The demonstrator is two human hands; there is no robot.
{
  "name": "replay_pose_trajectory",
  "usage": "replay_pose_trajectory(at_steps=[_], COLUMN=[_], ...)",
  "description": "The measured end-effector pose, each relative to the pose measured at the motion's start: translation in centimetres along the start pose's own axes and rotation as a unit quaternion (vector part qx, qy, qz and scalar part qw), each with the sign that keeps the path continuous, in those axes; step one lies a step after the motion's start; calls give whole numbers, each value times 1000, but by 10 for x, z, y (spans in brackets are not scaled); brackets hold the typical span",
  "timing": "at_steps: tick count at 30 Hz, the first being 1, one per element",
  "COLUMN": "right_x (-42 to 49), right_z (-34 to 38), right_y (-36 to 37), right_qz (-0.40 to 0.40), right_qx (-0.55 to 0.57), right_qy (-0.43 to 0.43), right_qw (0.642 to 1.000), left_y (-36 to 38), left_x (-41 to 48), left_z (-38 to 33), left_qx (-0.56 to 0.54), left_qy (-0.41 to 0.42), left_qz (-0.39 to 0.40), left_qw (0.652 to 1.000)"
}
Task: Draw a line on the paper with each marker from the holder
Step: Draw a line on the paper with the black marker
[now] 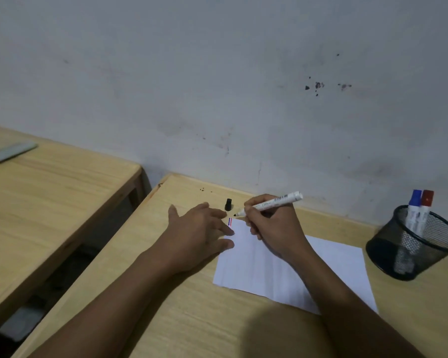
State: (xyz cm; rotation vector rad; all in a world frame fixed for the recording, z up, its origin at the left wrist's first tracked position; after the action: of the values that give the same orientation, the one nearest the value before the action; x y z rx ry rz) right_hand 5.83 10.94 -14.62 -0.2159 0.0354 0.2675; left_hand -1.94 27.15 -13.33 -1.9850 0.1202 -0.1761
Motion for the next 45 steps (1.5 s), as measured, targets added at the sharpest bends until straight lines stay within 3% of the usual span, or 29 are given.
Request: replay_pose_trajectory(at_steps=[4,11,45], right_x=[-1,1,1], right_z=[-2,-3,-3], right_y=[2,3,4], right_qz=[-4,1,17], right_qx=[-65,-68,-111], right_qy=[-25,-24,-11], right_qw=[998,997,994], left_y=[0,7,7], left_x=[-3,-8,-8], left_z=[4,4,4], left_qx=[-3,46,36], left_qy=[-21,-17,-19], left_qz=[62,146,147], left_qw=[998,988,988])
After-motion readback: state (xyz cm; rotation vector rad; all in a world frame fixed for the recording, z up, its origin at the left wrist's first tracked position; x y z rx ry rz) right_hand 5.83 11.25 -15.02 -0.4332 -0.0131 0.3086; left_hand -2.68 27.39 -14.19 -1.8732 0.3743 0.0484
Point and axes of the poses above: each hand's wrist, its own x-axis towards the middle knuckle, its own y-axis out of the palm, z = x × y, the point moved 5 cm from there along x, towards the middle knuckle, and after that the axes turned 7 degrees about y, right-handed, at the moved point
